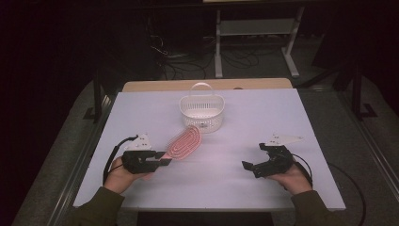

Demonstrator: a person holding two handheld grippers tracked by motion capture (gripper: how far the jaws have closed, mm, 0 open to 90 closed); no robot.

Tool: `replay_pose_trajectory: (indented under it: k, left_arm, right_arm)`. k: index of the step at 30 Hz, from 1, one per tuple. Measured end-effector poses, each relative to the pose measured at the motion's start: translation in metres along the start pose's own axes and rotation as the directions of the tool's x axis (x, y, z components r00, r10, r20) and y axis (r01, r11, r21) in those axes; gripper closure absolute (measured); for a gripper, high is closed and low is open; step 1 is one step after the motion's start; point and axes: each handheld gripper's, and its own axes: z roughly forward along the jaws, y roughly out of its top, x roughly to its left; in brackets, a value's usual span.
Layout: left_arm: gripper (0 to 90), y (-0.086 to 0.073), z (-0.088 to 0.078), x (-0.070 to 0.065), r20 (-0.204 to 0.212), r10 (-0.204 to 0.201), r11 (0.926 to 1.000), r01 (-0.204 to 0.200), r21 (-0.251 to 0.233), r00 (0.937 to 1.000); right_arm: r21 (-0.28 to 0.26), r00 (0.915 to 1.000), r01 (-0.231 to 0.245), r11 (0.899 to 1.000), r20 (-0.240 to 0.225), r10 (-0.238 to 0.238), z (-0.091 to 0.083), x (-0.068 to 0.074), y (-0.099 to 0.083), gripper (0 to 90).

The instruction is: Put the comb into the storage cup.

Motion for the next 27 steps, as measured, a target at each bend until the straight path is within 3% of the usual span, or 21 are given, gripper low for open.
replay_pose_trajectory:
  k: [10, 27]
  left_arm:
    - [70.3, 0.013, 0.014, -0.002, -0.005, 0.003, 0.9988, -0.004, -0.049, 1.0000]
    - [70.3, 0.029, 0.045, -0.011, 0.023, -0.014, 0.9944, 0.016, -0.104, 0.9996]
  right_arm:
    - [-0.002, 1.0000, -0.004, 1.000, -0.001, 0.004, 0.000, 0.000, 0.000, 0.0]
    - [-0.011, 1.0000, -0.009, 1.000, -0.002, 0.009, 0.000, -0.001, 0.000, 0.0]
